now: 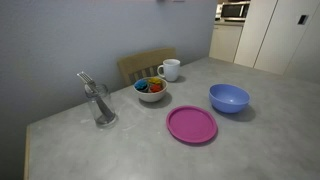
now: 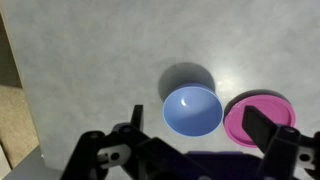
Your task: Put the pink lid on the bowl
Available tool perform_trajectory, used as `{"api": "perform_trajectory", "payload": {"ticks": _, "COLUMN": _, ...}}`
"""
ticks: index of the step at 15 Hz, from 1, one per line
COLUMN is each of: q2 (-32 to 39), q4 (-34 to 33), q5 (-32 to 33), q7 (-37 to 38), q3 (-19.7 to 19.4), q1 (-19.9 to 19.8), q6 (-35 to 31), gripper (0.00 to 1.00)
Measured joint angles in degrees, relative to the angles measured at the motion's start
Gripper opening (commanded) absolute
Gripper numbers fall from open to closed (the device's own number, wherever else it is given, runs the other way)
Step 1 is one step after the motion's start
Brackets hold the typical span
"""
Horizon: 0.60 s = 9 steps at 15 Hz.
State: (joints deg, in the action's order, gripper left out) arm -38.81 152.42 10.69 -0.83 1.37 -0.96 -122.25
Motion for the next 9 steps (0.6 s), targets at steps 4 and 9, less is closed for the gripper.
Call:
{"api": "perform_trajectory", "payload": {"ticks": 4, "q2": 0.2, "q4": -0.2, "q5": 0.0, "q7": 0.0, "q3": 0.0, "q1": 0.2, "q6": -0.3, "gripper": 1.0}}
{"api": "perform_trajectory", "payload": {"ticks": 9, "q2": 6.8, "q4": -4.5, "q5": -0.1, "q7": 0.4, "q3": 2.1, "q1": 2.3, "q6": -4.4, "gripper": 1.0}}
